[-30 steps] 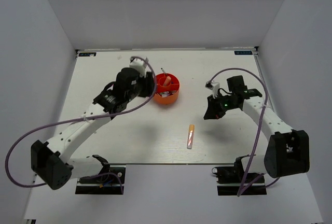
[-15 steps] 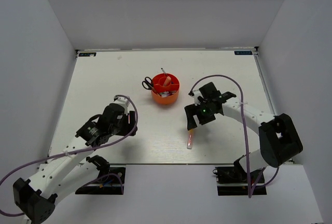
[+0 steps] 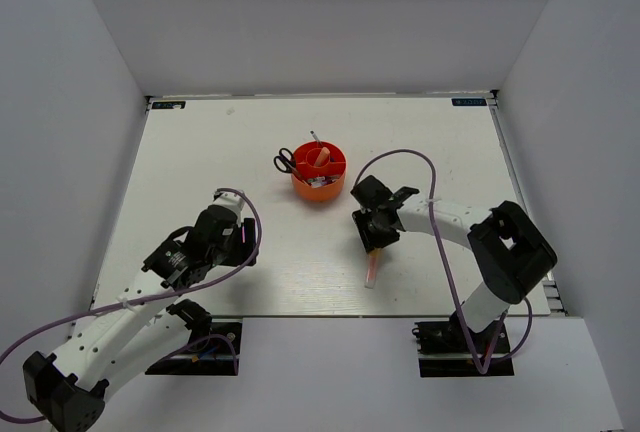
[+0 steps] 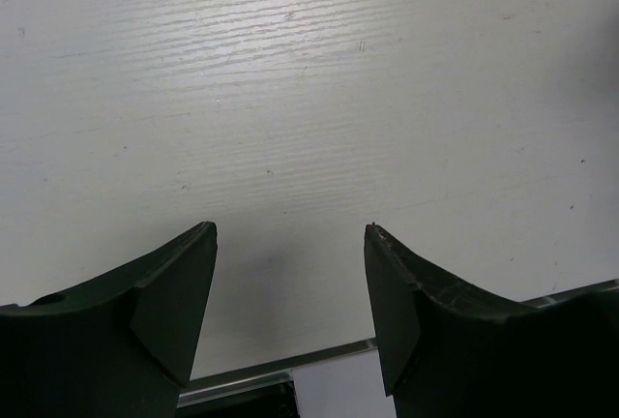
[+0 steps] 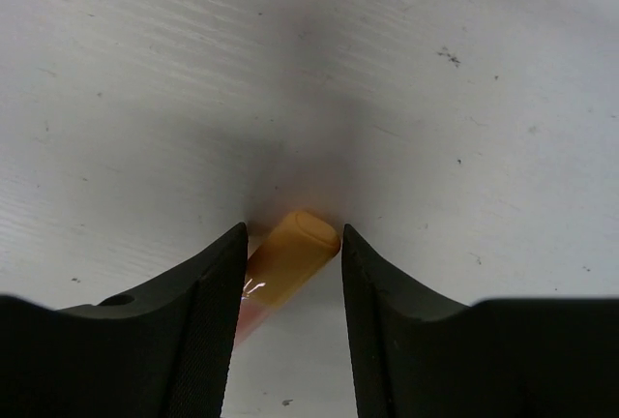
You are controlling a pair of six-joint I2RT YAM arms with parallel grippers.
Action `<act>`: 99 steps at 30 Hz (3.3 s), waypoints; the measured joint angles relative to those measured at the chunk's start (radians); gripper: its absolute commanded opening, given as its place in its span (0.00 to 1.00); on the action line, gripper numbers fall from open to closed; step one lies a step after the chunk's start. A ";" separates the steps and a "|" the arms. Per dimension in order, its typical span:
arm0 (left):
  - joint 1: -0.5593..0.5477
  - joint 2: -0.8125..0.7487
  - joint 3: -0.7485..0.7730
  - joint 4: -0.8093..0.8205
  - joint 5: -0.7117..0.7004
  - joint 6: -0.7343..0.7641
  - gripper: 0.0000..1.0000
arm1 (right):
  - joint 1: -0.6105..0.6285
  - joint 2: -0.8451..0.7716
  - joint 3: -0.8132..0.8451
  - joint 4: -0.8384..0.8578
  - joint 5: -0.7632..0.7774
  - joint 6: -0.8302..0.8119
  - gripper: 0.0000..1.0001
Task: Sort the stationery into containers
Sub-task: Pick up the stationery from the center of the board, then place the stationery in the storage box.
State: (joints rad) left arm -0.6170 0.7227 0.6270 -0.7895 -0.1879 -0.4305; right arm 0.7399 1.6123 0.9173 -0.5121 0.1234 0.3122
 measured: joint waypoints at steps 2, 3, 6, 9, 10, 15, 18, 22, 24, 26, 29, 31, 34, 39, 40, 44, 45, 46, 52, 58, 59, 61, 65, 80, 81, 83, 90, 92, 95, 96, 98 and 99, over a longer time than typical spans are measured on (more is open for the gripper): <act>0.000 -0.001 0.000 0.000 -0.002 0.000 0.73 | 0.009 0.002 0.000 -0.004 0.027 0.012 0.47; 0.000 -0.002 0.000 0.000 -0.002 0.000 0.73 | 0.012 0.002 0.000 -0.005 0.036 0.018 0.47; 0.000 -0.008 0.000 0.000 -0.004 0.000 0.73 | 0.018 0.007 0.004 -0.010 0.047 0.029 0.47; 0.000 -0.015 -0.006 0.000 -0.006 0.000 0.73 | 0.019 0.014 0.012 -0.022 0.047 0.041 0.47; 0.000 -0.018 -0.008 0.000 -0.007 0.000 0.73 | 0.019 0.014 0.013 -0.026 0.046 0.045 0.47; 0.000 -0.023 -0.012 -0.004 -0.010 0.000 0.73 | 0.022 0.014 0.016 -0.065 0.024 0.057 0.48; 0.000 -0.026 -0.012 -0.004 -0.011 0.000 0.73 | 0.021 0.014 0.016 -0.081 0.002 0.067 0.47; 0.000 -0.029 -0.013 -0.004 -0.014 0.000 0.73 | 0.021 0.021 0.023 -0.093 -0.030 0.081 0.42; 0.000 -0.031 -0.013 -0.004 -0.015 0.000 0.73 | 0.021 0.037 0.040 -0.102 -0.047 0.093 0.41; 0.000 -0.033 -0.013 -0.005 -0.016 0.000 0.73 | 0.020 0.053 0.056 -0.108 -0.064 0.105 0.35; 0.000 -0.034 -0.013 -0.005 -0.021 0.000 0.73 | 0.019 0.067 0.069 -0.109 -0.082 0.115 0.28; 0.000 -0.034 -0.013 -0.005 -0.024 0.000 0.73 | 0.019 0.070 0.071 -0.109 -0.088 0.119 0.21; 0.000 -0.035 -0.013 -0.005 -0.030 0.000 0.73 | 0.019 0.071 0.072 -0.106 -0.090 0.117 0.12; 0.000 -0.045 -0.014 -0.013 -0.038 0.003 0.73 | 0.020 0.061 0.069 -0.057 -0.057 0.044 0.00; 0.000 -0.048 -0.015 -0.014 -0.039 0.003 0.73 | 0.021 0.054 0.066 -0.040 -0.044 0.018 0.00; 0.000 -0.055 -0.017 -0.014 -0.039 0.004 0.73 | 0.019 -0.028 0.066 0.011 -0.003 -0.083 0.00; 0.000 -0.055 -0.017 -0.014 -0.039 0.003 0.73 | 0.019 -0.072 0.070 0.024 0.007 -0.122 0.00; 0.000 -0.055 -0.017 -0.014 -0.039 0.003 0.73 | 0.019 -0.092 0.075 0.030 0.010 -0.141 0.00; 0.000 -0.059 -0.019 -0.014 -0.039 0.004 0.73 | 0.019 -0.151 0.225 0.053 0.023 -0.273 0.00; 0.000 -0.064 -0.029 -0.011 -0.040 0.004 0.73 | 0.019 -0.137 0.429 0.092 0.018 -0.350 0.00; 0.000 -0.064 -0.029 -0.011 -0.040 0.004 0.73 | 0.019 -0.130 0.454 0.106 0.015 -0.354 0.00; 0.000 -0.063 -0.030 -0.011 -0.040 0.004 0.73 | 0.019 -0.102 0.513 0.137 0.003 -0.356 0.00; 0.000 -0.058 -0.030 -0.011 -0.041 0.004 0.73 | 0.012 0.002 0.651 0.190 -0.037 -0.346 0.00; 0.000 -0.041 -0.031 -0.011 -0.072 0.012 0.73 | -0.101 0.335 0.884 0.370 -0.254 -0.240 0.00; 0.000 -0.039 -0.031 -0.011 -0.075 0.012 0.73 | -0.111 0.344 0.880 0.385 -0.266 -0.235 0.00; 0.000 -0.036 -0.031 -0.011 -0.079 0.012 0.73 | -0.130 0.352 0.854 0.422 -0.292 -0.218 0.00; 0.000 -0.022 -0.030 -0.011 -0.085 0.012 0.73 | -0.169 0.360 0.769 0.525 -0.378 -0.174 0.00; 0.000 -0.022 -0.030 -0.011 -0.086 0.012 0.73 | -0.171 0.360 0.746 0.547 -0.395 -0.163 0.00; 0.000 -0.022 -0.031 -0.011 -0.086 0.012 0.73 | -0.170 0.360 0.707 0.583 -0.418 -0.158 0.00; 0.000 -0.022 -0.031 -0.011 -0.086 0.012 0.73 | -0.170 0.360 0.693 0.595 -0.426 -0.157 0.00; 0.000 -0.022 -0.031 -0.011 -0.086 0.012 0.73 | -0.169 0.360 0.658 0.618 -0.440 -0.156 0.00; 0.000 -0.022 -0.031 -0.011 -0.086 0.012 0.73 | -0.169 0.359 0.642 0.629 -0.445 -0.156 0.00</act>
State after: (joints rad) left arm -0.6170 0.7006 0.5964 -0.8009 -0.2737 -0.4187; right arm 0.5713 1.9717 1.5589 0.1173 -0.3218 0.1566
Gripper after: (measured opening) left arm 0.725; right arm 0.323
